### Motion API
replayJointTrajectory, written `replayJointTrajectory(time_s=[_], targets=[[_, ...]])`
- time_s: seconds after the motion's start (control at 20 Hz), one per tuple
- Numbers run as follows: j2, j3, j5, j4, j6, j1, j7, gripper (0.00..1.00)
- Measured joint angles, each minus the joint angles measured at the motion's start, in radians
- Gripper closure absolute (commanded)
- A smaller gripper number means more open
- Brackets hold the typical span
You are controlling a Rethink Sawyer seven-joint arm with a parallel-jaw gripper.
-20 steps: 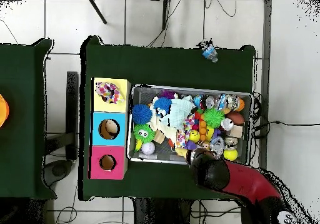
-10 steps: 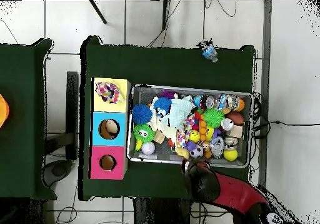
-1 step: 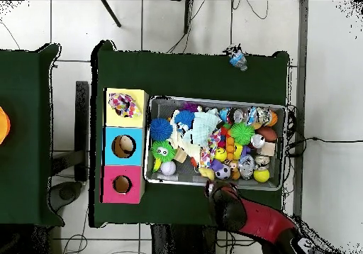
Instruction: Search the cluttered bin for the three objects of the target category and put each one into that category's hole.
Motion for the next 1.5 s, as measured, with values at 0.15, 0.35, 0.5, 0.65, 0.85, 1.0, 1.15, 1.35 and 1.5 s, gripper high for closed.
replayJointTrajectory(time_s=[0.15, 0.35, 0.5, 0.65, 0.85, 1.0, 1.15, 1.35, 1.5], targets=[[0.028, -0.002, 0.000, -0.003, -0.040, 0.000, 0.000, 0.00], [0.068, -0.014, 0.001, -0.005, -0.116, 0.012, 0.000, 0.00], [0.083, -0.029, 0.003, -0.005, -0.149, 0.032, 0.000, 0.00], [0.092, -0.040, 0.013, -0.005, -0.168, 0.052, 0.000, 0.00], [0.096, -0.050, 0.027, -0.005, -0.176, 0.068, 0.001, 0.00], [0.095, -0.059, 0.038, -0.005, -0.175, 0.081, 0.001, 0.00], [0.086, -0.063, 0.045, 0.000, -0.171, 0.092, 0.001, 0.00], [0.048, -0.063, 0.052, 0.015, -0.137, 0.097, 0.001, 0.00], [-0.003, -0.063, 0.060, 0.034, -0.080, 0.100, 0.001, 0.00]])
